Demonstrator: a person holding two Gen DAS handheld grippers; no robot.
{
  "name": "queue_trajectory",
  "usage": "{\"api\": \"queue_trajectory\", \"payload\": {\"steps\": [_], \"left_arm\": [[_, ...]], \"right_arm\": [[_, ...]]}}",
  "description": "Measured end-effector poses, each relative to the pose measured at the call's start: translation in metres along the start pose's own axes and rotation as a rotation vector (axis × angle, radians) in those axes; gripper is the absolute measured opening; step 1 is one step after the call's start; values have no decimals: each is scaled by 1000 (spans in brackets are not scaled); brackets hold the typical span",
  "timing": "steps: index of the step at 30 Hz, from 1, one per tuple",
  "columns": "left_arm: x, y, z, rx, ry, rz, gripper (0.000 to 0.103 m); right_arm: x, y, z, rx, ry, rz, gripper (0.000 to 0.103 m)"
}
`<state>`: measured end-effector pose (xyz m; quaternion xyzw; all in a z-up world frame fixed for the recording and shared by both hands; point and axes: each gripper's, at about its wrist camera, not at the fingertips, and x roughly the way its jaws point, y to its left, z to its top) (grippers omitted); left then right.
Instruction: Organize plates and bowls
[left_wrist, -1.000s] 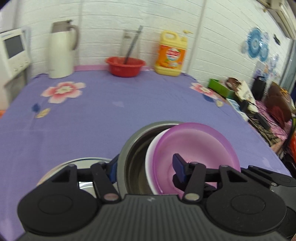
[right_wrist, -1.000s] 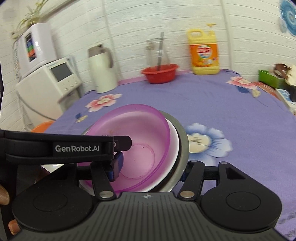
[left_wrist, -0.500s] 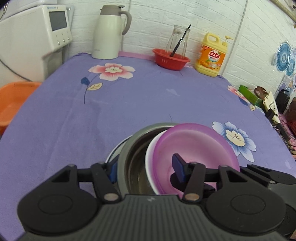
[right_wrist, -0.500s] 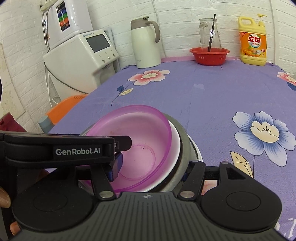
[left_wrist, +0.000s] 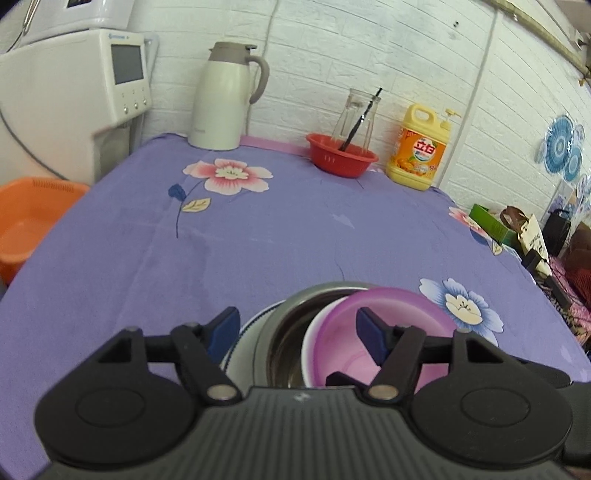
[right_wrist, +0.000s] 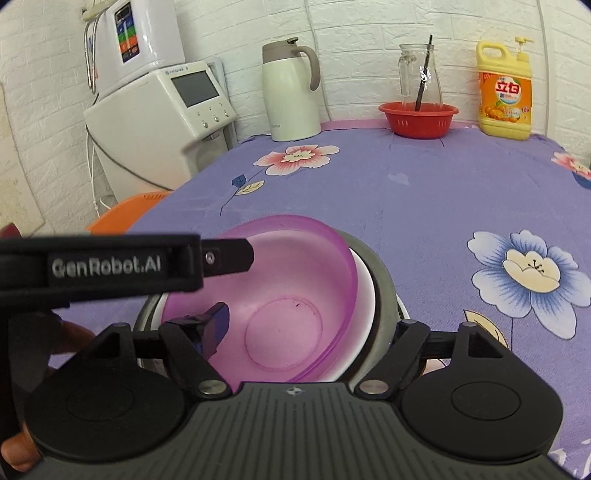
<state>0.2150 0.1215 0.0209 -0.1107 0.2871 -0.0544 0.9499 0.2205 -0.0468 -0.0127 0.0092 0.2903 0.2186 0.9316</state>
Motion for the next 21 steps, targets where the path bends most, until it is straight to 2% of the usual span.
{"api": "queue_trajectory", "payload": {"steps": [8, 14, 21], "left_arm": [[-6, 4, 3, -11, -25, 7, 69], [-21, 3, 6, -11, -68, 16, 69], [-45, -10, -7, -14, -90, 25, 70]], "right_arm": [[-13, -12, 9, 65, -122, -39, 103], [-26, -24, 13, 78, -145, -54, 103], [-64, -47, -4, 149, -176, -135, 103]]}}
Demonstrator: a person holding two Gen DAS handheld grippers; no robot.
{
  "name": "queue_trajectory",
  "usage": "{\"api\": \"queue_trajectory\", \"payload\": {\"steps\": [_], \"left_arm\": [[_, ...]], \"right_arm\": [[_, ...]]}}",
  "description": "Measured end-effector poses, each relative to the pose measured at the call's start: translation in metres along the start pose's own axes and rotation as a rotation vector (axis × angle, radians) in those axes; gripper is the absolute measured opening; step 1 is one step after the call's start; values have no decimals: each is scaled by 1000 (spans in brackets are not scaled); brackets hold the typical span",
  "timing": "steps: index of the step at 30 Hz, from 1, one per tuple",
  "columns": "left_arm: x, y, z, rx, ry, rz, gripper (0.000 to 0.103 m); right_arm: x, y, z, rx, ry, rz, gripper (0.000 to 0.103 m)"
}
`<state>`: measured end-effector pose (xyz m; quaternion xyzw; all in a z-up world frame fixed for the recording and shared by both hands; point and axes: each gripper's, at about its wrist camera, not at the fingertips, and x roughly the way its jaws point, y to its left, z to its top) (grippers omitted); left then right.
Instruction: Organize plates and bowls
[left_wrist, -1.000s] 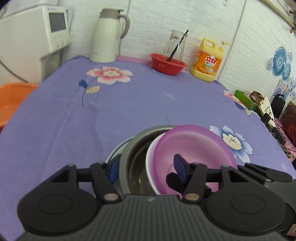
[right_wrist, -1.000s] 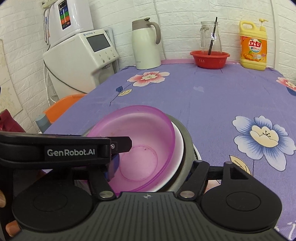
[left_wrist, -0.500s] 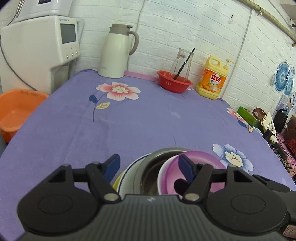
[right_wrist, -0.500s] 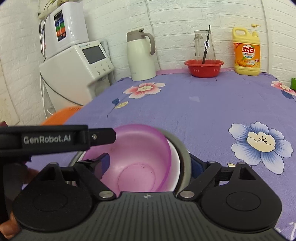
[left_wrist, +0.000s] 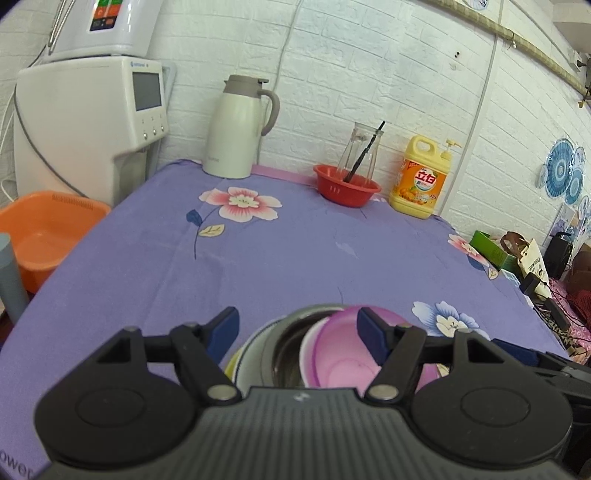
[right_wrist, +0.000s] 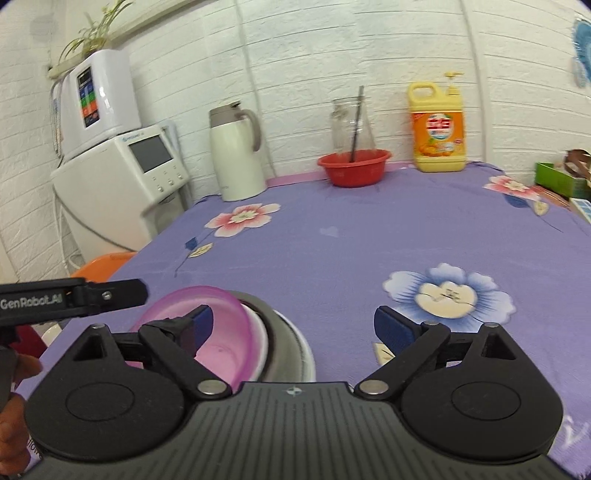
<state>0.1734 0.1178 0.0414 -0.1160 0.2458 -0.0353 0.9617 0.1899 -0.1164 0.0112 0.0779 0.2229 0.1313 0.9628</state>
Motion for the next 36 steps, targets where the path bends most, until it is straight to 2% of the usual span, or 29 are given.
{"api": "queue_trajectory", "payload": {"steps": [7, 12, 18, 24, 31, 36], "left_arm": [[-40, -33, -38, 52, -51, 27, 71], [-57, -55, -66, 76, -24, -4, 71], [-68, -78, -97, 163, 2, 63, 71], [-93, -86, -120, 186, -16, 51, 71], [-116, -78, -144, 176, -15, 16, 71], [-109, -75, -143, 176, -10, 60, 71]], "right_arm": [[-45, -20, -31, 44, -34, -79, 103], [-71, -31, -57, 75, -31, -140, 103], [-96, -40, -77, 127, -42, -177, 103], [-118, -39, -94, 143, -14, -223, 103], [-127, -23, -115, 112, 16, -192, 103], [-127, -15, -116, 66, 12, -197, 103]]}}
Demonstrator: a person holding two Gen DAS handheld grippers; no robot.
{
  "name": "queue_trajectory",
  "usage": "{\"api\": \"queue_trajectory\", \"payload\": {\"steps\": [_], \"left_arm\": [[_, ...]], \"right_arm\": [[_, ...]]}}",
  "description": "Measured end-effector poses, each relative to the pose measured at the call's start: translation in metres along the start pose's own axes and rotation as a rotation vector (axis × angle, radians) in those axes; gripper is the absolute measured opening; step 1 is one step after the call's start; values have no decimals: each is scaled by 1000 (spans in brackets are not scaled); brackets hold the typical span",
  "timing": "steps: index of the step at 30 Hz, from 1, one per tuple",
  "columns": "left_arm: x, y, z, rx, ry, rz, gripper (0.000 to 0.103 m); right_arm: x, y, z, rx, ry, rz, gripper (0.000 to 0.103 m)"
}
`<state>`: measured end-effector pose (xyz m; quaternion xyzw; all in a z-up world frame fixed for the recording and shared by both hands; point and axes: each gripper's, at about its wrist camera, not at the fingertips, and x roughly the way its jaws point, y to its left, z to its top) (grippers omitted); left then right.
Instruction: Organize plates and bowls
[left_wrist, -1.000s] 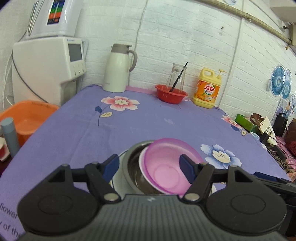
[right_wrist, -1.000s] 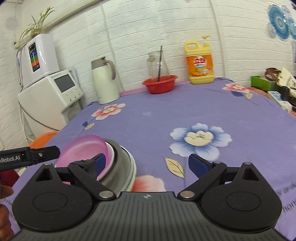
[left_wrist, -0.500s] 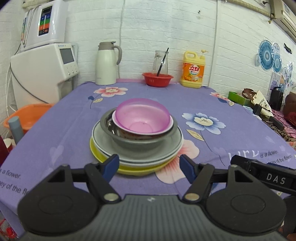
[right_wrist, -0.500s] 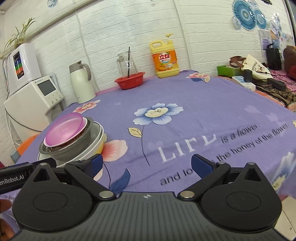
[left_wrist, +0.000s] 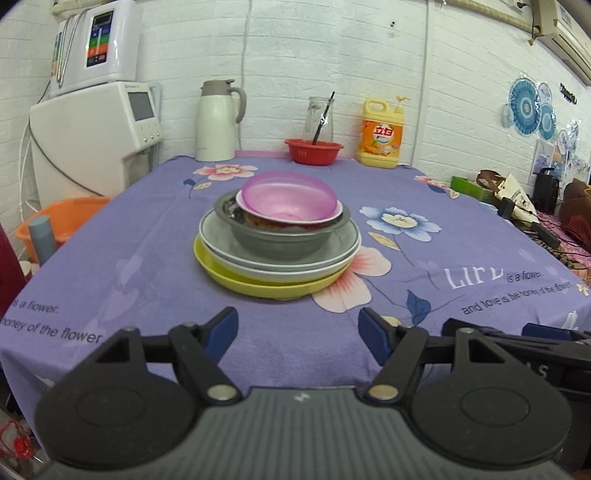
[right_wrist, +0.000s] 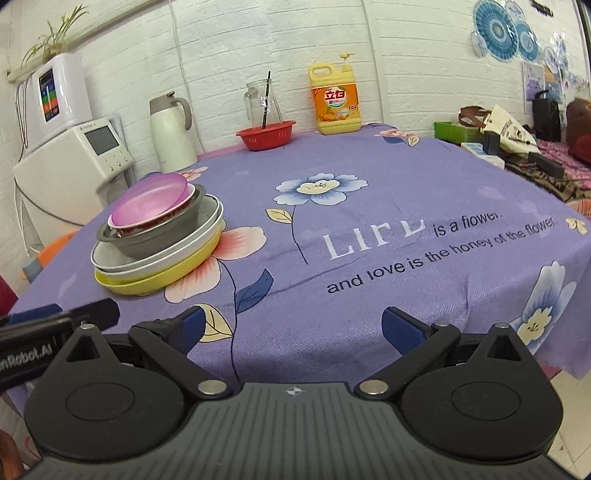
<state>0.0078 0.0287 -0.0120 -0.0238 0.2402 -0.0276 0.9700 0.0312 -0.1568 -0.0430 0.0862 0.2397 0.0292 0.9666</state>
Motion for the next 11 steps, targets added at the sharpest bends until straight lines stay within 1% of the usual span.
{"api": "queue_trajectory", "payload": {"steps": [3, 6, 11], "left_arm": [[-1, 0, -2, 3, 0, 2, 71], [-3, -2, -2, 10, -21, 17, 70], [-5, -5, -3, 11, -31, 4, 70]], "right_arm": [[-3, -2, -1, 6, -7, 8, 103], [-4, -5, -2, 13, -12, 9, 103], [-4, -11, -2, 29, -10, 11, 103]]}}
